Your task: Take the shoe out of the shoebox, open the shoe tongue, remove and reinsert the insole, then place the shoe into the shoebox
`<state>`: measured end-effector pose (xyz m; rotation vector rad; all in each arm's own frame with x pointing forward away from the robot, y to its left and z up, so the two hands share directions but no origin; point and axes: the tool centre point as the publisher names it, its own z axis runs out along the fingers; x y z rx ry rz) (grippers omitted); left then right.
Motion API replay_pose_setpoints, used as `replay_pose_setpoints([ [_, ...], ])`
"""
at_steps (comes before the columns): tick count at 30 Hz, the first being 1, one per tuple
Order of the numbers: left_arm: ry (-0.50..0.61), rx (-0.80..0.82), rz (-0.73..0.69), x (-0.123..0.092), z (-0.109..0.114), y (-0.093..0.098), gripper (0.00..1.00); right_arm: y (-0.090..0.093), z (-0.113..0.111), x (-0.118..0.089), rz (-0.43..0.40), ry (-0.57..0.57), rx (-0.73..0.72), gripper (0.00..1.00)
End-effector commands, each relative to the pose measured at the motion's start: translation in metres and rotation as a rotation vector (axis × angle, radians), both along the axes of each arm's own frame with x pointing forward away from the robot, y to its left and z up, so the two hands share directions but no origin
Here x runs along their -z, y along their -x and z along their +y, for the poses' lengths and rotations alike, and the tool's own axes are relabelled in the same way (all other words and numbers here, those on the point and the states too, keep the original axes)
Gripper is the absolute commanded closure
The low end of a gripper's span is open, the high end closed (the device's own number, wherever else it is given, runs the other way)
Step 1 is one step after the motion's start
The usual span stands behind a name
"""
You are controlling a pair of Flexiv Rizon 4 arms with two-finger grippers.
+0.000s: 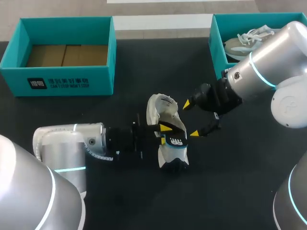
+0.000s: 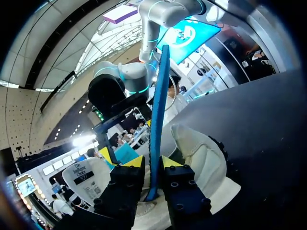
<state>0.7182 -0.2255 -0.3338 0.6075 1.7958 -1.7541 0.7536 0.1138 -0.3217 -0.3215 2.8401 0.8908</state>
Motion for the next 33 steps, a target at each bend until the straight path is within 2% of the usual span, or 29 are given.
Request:
replay_pose_setpoints([
  [1, 0.01, -0.001, -0.018, -0.012, 0.005, 0.009, 0.56, 0.001, 0.001, 0.001, -0.003, 0.002, 0.003, 0.0],
  [6, 0.038, 0.009, -0.023, -0.022, 0.005, 0.02, 0.66, 0.001, 0.001, 0.001, -0.003, 0.002, 0.003, 0.0],
  [7, 0.038, 0.01, -0.023, -0.022, 0.004, 0.021, 0.71, 0.001, 0.001, 0.001, -0.003, 0.002, 0.003, 0.0],
  [9, 0.039, 0.017, -0.018, -0.018, 0.001, 0.024, 0.96, 0.001, 0.001, 0.001, -0.003, 0.002, 0.003, 0.0],
  [10, 0.034, 0.02, -0.012, -0.015, 0.0, 0.025, 1.0, 0.001, 0.001, 0.001, -0.003, 0.002, 0.003, 0.0],
  [14, 0.031, 0.026, -0.011, -0.003, -0.005, 0.024, 1.0, 0.001, 0.001, 0.001, -0.003, 0.002, 0.003, 0.0],
  [18, 0.013, 0.009, -0.016, 0.01, -0.007, 0.012, 1.0, 0.001, 0.001, 0.001, -0.003, 0.002, 0.003, 0.0],
  [26, -0.007, -0.035, -0.043, 0.015, 0.006, -0.009, 1.0, 0.001, 0.001, 0.001, -0.003, 0.002, 0.003, 0.0],
  [30, -0.01, -0.038, -0.038, 0.012, 0.009, -0.006, 1.0, 0.001, 0.001, 0.001, -0.003, 0.002, 0.003, 0.0],
  [31, -0.005, -0.038, -0.038, 0.009, 0.009, -0.004, 0.84, 0.001, 0.001, 0.001, -0.003, 0.002, 0.003, 0.0],
  [33, 0.008, -0.038, -0.045, 0.003, 0.008, -0.001, 0.64, 0.001, 0.001, 0.001, -0.003, 0.002, 0.003, 0.0],
])
